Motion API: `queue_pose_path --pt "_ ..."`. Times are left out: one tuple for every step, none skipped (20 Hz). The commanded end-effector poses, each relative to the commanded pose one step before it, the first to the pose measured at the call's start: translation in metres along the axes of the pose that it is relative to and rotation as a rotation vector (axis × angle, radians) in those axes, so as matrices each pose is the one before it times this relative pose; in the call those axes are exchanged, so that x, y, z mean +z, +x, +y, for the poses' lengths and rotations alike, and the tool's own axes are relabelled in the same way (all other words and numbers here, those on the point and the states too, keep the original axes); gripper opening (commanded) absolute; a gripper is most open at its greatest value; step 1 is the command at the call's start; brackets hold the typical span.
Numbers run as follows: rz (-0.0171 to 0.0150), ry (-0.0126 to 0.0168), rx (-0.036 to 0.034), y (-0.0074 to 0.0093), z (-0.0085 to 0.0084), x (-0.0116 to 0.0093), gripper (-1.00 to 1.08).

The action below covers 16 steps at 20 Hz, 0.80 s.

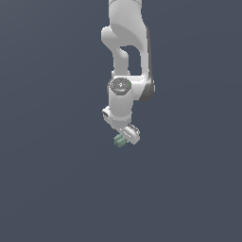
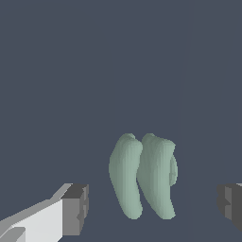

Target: Pick up the object and move it to a goal position.

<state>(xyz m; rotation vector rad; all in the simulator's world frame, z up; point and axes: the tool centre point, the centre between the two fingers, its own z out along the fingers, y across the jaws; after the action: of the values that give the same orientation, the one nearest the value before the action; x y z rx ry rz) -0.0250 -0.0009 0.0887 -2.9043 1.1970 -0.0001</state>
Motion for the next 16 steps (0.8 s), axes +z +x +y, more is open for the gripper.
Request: queue_pose_path --pt "-0.00031 -0.00043 0.00070 -0.00007 0.00036 0.00416 1.00" --pt "0.00000 0.00000 0.00000 -0.00018 -0.00004 0.00302 1.00" --pt "0.00007 -0.00001 0.00069 0.00005 0.00024 0.00365 1.00" --pt "0.00000 0.00000 0.00000 -0.00027 -0.00004 0.00431 1.00" --pt "0.00007 -0.00001 0.00069 -0.00004 0.00024 0.00491 1.00" --pt "0.00007 -0.00001 0.00069 -0.00007 0.00023 0.00549 1.00" --pt "0.00000 0.00000 0.00000 -0.00032 -0.00007 0.00530 1.00" --pt "0.00010 -0.00001 0.00097 0.00015 0.00031 0.00458 1.00" --pt "0.00000 0.00000 0.00000 -0.00016 -0.00012 0.00394 1.00" --pt "0.00006 0.00003 0.00069 0.00021 0.00012 0.00322 1.00" --pt "0.00000 0.00000 0.00000 0.00002 -0.00020 0.00256 1.00" --pt "0.00000 0.00000 0.00000 0.00010 -0.00023 0.00189 1.00" --pt "0.00000 0.00000 0.00000 0.00015 -0.00023 0.00126 1.00" --pt "0.00000 0.00000 0.00000 0.00013 -0.00018 0.00070 1.00" --pt "0.00000 0.00000 0.00000 0.00006 -0.00007 0.00022 1.00" --pt "0.00000 0.00000 0.00000 0.00000 0.00000 0.00000 -1.00"
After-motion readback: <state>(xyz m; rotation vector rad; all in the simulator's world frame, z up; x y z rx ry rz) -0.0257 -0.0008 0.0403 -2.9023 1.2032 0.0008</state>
